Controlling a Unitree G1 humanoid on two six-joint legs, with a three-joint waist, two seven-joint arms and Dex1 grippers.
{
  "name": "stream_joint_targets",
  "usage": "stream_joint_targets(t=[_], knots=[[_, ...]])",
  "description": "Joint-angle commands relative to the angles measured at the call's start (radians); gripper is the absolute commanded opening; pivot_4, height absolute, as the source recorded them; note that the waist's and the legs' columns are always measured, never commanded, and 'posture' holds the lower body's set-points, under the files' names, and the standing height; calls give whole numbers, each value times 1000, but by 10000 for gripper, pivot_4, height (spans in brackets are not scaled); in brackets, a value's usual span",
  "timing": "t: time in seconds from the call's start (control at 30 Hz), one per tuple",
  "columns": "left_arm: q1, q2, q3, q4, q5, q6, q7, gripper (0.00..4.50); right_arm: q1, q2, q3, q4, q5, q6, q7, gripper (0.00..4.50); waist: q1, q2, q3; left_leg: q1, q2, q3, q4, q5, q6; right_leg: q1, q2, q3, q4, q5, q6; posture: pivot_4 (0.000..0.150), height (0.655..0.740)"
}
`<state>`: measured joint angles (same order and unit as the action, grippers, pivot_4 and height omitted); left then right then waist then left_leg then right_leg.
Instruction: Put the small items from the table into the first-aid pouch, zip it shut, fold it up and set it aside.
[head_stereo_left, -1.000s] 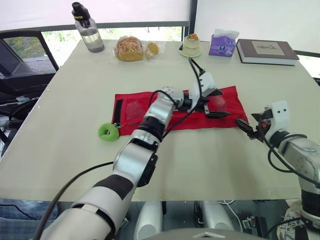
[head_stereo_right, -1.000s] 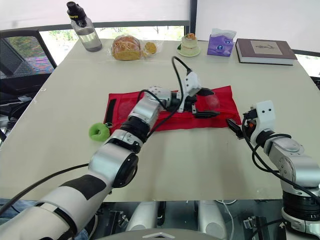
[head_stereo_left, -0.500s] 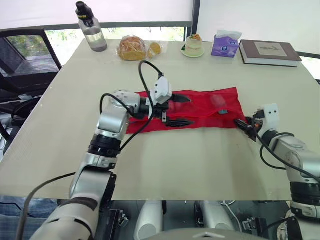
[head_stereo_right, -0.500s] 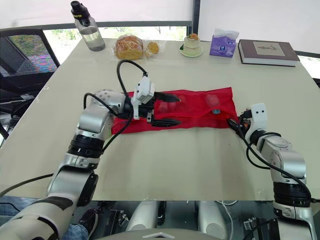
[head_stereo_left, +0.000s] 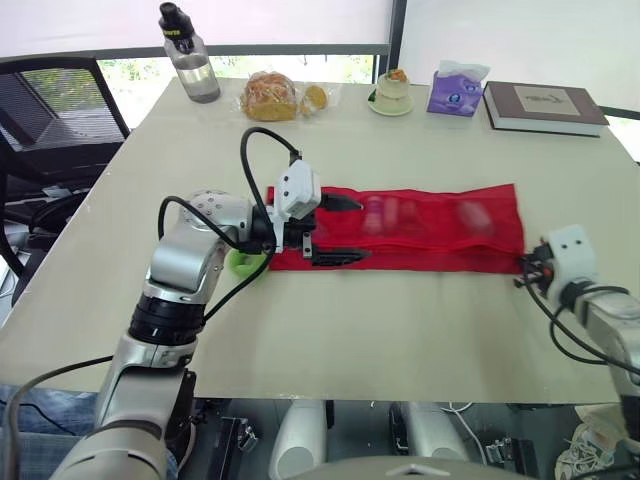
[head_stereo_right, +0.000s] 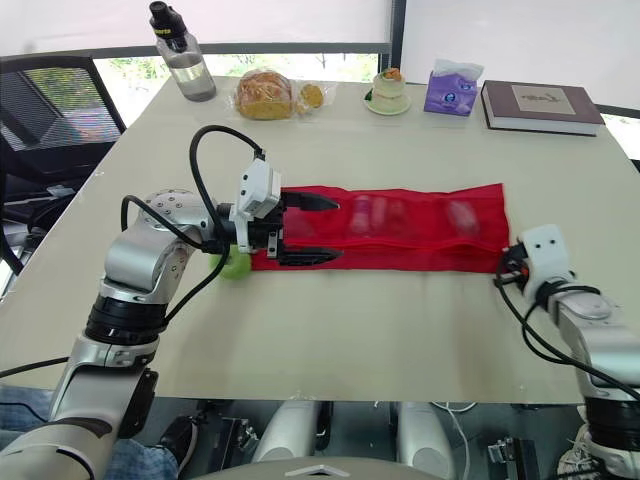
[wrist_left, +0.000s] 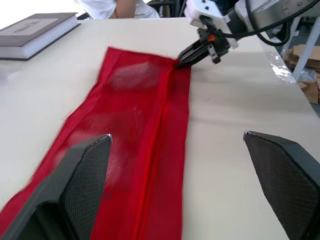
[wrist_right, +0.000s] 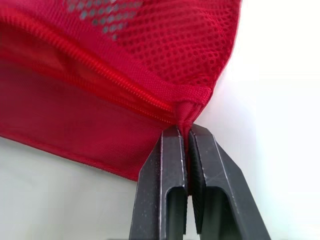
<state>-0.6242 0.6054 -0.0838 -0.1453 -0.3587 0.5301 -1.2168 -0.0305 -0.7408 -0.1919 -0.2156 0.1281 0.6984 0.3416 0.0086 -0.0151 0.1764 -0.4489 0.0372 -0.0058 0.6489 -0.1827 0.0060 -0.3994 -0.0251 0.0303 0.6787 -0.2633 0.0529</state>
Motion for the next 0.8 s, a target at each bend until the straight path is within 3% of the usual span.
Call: stream_joint_targets(t=[0.03, 0.07, 0.2, 0.37, 0.4, 0.63, 0.8], knots=[[0, 12, 24, -54, -37, 15, 28, 45000, 41, -70, -37, 27, -115, -65, -44, 120, 2, 0, 0, 0, 0, 0, 0, 0, 0, 0, 0, 0, 0, 0, 0, 1500, 7400], [1, 13, 24, -56, -40, 18, 34, 45000, 49, -84, -40, 36, -134, -79, -50, 120, 2, 0, 0, 0, 0, 0, 0, 0, 0, 0, 0, 0, 0, 0, 0, 1500, 7400], [1, 18, 25, -58, -47, 24, 57, 45000, 65, -100, -77, 20, -123, -69, -11, 12588, 0, 0, 0, 0, 0, 0, 0, 0, 0, 0, 1, 1, 0, 0, 0, 1500, 7400], [0, 22, 67, -2, -60, 44, 111, 45000, 72, -48, -162, -114, -3, -48, 76, 37297, -10, 0, 0, 0, 1, 0, 0, 0, 0, 0, 2, 1, 1, 0, 0, 1500, 7400], [-3, 17, 83, 14, -70, 49, 128, 45000, 81, -41, -174, -143, 17, -56, 97, 44723, -11, 0, 0, 0, 2, -1, 0, 0, 0, 0, 2, 1, 1, 0, 0, 1500, 7400], [-32, 4, 160, 214, -55, 69, 248, 45000, 78, 50, -311, -432, 340, 4, 223, 44723, -20, 0, 0, 0, 2, -1, -1, 0, 0, 0, 3, 0, 0, 0, 1, 1500, 7400], [-49, -11, 174, 362, -14, 52, 335, 45000, 131, 22, -312, -602, 580, 114, 295, 44723, -16, -1, 0, 0, 2, -2, -1, 0, 0, 0, 3, 0, 0, 0, 0, 1500, 7400]])
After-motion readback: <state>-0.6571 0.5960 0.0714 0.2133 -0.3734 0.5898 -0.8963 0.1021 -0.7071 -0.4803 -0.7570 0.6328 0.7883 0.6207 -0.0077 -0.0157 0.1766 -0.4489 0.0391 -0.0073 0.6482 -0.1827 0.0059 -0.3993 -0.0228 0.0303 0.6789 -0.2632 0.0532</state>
